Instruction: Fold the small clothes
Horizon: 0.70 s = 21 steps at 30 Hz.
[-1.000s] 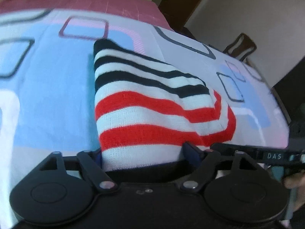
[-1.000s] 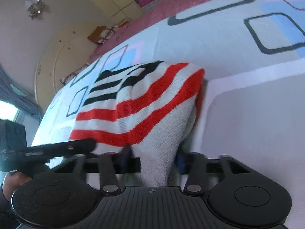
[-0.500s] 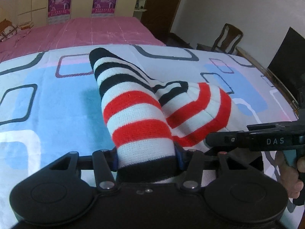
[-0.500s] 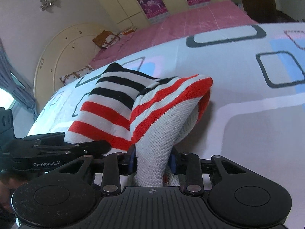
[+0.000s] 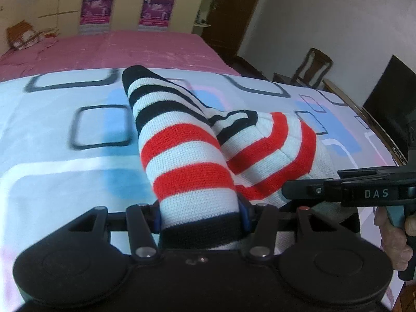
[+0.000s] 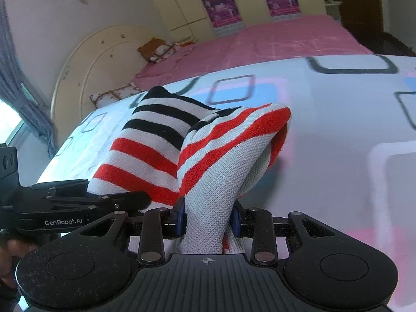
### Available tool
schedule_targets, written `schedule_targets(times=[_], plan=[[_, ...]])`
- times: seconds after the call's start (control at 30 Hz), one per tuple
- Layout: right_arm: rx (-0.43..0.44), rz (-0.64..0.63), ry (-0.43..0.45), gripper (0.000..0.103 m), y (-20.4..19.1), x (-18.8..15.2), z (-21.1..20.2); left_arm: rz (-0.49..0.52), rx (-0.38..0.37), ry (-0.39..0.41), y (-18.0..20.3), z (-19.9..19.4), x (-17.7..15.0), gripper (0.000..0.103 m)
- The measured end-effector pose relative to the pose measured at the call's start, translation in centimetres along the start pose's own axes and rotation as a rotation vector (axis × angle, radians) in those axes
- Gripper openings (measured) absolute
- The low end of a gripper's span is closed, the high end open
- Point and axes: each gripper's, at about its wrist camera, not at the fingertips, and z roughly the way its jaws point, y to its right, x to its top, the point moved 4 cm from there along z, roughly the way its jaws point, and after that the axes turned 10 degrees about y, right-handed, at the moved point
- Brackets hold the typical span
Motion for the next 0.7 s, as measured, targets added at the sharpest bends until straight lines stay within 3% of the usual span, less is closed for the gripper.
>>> schedule_targets(times=[0.23, 0.43, 0.5, 0.63, 0.7], plan=[[0.04, -0.018, -0.016, 0.034, -7.9, -1.6, 5.2, -0.05, 0.027, -0.004, -7.9, -3.8, -0.6, 0.05], [0.027, 0.02, -0.033, 0.034, -10.2, -2.9, 8.7, -0.09, 0.022, -0.012, -11.7, -3.4, -1.3, 0.052], [-0.005, 0.038, -0.047, 0.034, -9.6, -3.5, 10.2, -0.118, 0.038, -0.019, -12.8, -2.5, -2.1, 0.058], [-0.063, 0.072, -0.078, 0.04, -7.3, -5.6, 12.5, -0.048, 0.11, 0.034, -13.1, -2.0, -3.8, 0.083], [-0.049, 0.118, -0.065, 0.042, -6.6, -5.9, 12.5, -0.065, 0.091, 0.04, -13.4, -2.1, -4.2, 0.082]])
